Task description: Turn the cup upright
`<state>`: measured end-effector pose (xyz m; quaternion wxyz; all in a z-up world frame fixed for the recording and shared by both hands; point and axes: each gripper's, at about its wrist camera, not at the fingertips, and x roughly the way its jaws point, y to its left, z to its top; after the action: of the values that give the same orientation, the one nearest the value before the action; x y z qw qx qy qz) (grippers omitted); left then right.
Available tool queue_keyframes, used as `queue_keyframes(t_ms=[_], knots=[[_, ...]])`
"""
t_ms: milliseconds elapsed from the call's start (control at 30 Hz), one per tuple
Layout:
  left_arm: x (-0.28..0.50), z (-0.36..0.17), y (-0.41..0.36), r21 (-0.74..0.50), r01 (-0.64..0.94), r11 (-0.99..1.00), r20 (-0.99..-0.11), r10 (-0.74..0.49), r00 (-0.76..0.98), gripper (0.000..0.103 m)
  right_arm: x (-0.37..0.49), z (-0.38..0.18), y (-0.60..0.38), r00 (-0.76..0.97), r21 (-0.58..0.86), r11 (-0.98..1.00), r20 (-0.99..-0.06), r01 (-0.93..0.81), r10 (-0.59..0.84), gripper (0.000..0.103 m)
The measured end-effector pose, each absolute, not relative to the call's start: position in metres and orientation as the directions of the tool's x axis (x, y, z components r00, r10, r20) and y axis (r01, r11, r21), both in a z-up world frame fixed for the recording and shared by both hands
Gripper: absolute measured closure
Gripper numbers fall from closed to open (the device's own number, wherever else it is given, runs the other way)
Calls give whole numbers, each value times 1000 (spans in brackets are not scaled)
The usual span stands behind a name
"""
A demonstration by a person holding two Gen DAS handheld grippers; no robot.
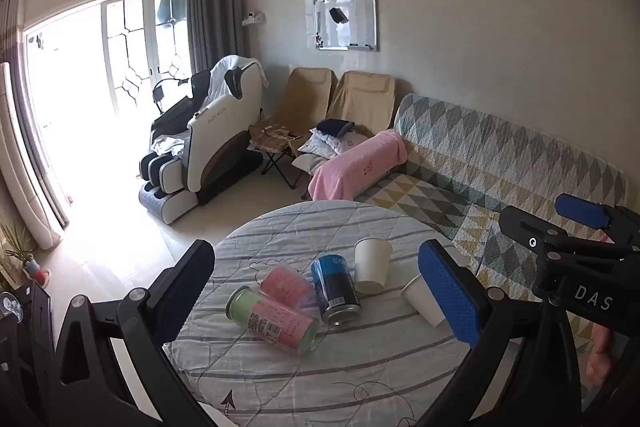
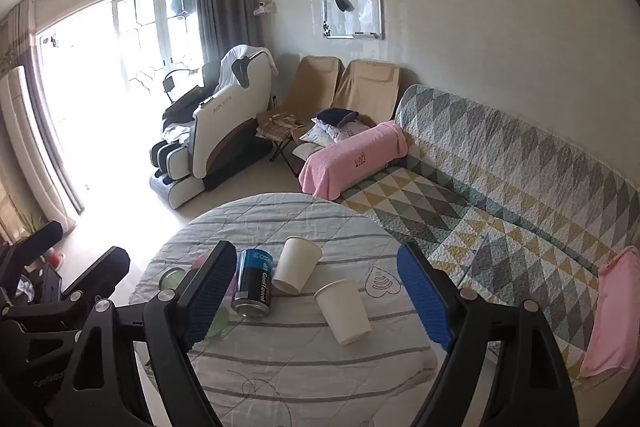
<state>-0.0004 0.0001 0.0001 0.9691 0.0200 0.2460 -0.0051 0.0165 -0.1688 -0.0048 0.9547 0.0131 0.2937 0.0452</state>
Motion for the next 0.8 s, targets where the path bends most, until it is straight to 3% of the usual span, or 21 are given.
queue_keyframes(t_ms=[800], knots=[[0,1,0,30,20,999,-493,-3,870,0,21,-6,-163,817,27,995,-569,-92,91,19]])
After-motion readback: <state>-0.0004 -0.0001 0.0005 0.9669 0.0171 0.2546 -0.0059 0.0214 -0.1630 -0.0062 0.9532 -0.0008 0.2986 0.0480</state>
